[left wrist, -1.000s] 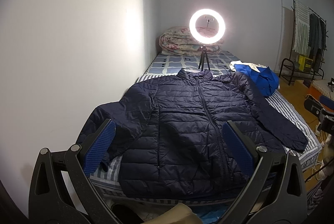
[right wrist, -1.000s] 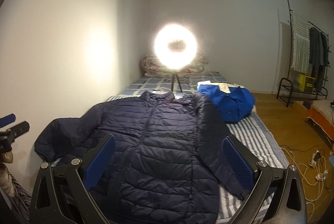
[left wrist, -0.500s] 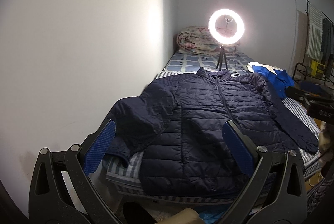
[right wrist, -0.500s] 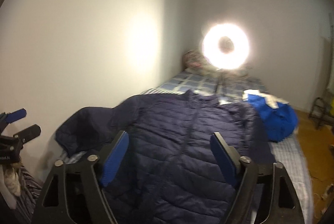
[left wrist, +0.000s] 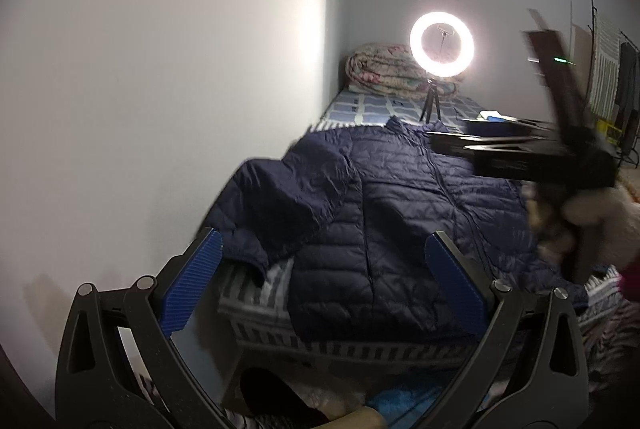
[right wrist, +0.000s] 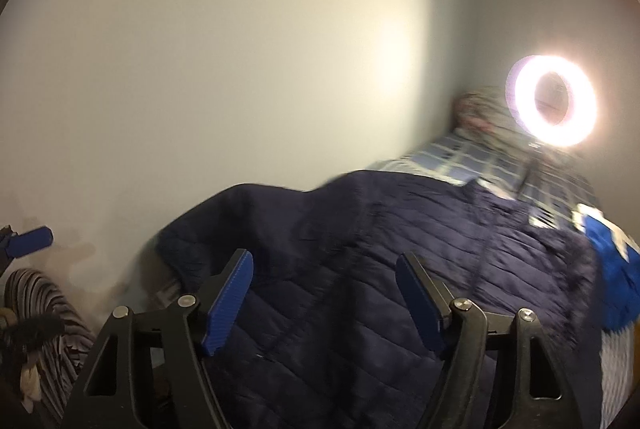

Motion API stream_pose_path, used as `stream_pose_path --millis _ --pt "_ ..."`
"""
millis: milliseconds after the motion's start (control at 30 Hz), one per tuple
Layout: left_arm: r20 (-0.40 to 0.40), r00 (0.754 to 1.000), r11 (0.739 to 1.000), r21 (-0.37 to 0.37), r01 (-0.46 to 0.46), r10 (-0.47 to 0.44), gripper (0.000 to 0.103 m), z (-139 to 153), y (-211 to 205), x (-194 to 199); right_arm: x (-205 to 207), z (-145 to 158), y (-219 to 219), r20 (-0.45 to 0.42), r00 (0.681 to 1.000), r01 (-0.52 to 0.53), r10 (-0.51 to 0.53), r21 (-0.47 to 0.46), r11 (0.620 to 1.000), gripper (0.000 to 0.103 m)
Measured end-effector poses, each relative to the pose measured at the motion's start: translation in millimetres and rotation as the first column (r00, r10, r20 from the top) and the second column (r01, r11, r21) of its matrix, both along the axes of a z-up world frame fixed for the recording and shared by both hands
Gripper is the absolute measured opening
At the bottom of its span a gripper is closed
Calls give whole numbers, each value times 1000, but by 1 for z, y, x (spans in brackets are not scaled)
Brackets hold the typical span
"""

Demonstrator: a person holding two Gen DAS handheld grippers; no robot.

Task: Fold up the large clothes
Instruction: 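Grasp the navy jacket's sleeve cuff with the right tool, then lay the held sleeve across the jacket body and open the right tool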

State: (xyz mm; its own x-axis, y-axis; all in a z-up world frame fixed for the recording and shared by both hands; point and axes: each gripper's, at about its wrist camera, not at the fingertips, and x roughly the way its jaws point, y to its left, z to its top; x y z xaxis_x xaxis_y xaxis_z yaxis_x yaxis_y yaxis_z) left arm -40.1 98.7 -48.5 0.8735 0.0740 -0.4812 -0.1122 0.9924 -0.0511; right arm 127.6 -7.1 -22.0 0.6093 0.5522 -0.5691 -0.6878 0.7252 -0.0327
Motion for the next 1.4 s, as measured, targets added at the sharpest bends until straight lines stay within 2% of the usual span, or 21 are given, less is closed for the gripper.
stream_pose_path --millis 133,233,400,500,700,900,967,1067,1167,1400 --pt "-44 999 999 -33 23 -25 91 -10 -1 -9 7 -26 47 -82 984 -159 157 -25 987 65" --pt "-78 996 998 -53 36 -40 87 -18 0 -12 9 -48 78 -150 953 -270 265 -13 963 58" --pt "-116 993 997 -81 19 -28 83 -26 10 -18 10 -88 132 -210 897 -403 389 -25 915 58" --pt "-125 992 995 -96 0 -12 82 -29 19 -22 9 -114 160 -234 876 -446 421 -67 892 58" --pt "-140 990 994 -99 -42 27 81 -33 35 -25 12 -152 201 -274 859 -479 432 -134 868 57" --pt "-145 988 993 -101 -65 50 79 -38 44 -20 9 -175 225 -279 857 -493 432 -207 845 51" --pt "-146 988 993 -96 -66 52 79 -38 45 -17 10 -184 230 -274 868 -478 413 -243 844 37" --pt "-148 987 994 -85 -69 56 79 -36 46 -12 17 -188 230 -288 882 -444 372 -250 860 10" --pt "-145 988 995 -70 -68 57 78 -33 45 -5 29 -175 218 -305 886 -417 350 -191 889 4" --pt "-129 991 998 -49 -39 32 74 -19 35 22 76 -127 165 -316 906 -303 280 -28 952 2"
